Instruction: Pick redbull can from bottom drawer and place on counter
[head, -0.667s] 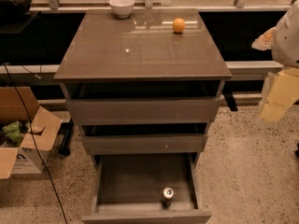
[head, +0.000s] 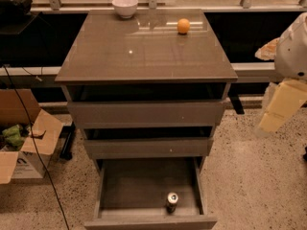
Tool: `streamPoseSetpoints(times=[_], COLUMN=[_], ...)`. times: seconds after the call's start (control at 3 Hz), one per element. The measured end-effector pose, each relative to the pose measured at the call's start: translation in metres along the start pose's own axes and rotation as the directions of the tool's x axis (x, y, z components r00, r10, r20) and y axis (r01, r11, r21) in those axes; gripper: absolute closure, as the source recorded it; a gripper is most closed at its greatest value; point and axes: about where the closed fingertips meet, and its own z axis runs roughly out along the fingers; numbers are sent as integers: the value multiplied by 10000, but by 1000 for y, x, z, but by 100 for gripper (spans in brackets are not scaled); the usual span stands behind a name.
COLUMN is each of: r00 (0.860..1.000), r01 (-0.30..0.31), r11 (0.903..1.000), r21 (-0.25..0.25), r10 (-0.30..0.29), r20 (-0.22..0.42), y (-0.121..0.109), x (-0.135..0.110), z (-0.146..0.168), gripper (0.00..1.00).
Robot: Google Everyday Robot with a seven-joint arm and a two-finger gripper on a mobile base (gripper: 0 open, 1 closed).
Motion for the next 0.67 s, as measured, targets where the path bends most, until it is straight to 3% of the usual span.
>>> streamPoseSetpoints(times=[0.33, 0.67], r00=[9764, 9213], r01=[-499, -408], r11=[9950, 9836], r21=[-865, -1756], r10=[668, 1051], r20=[2052, 3745], y=[20, 32], x=[9, 15], z=[63, 107], gripper=[0, 0])
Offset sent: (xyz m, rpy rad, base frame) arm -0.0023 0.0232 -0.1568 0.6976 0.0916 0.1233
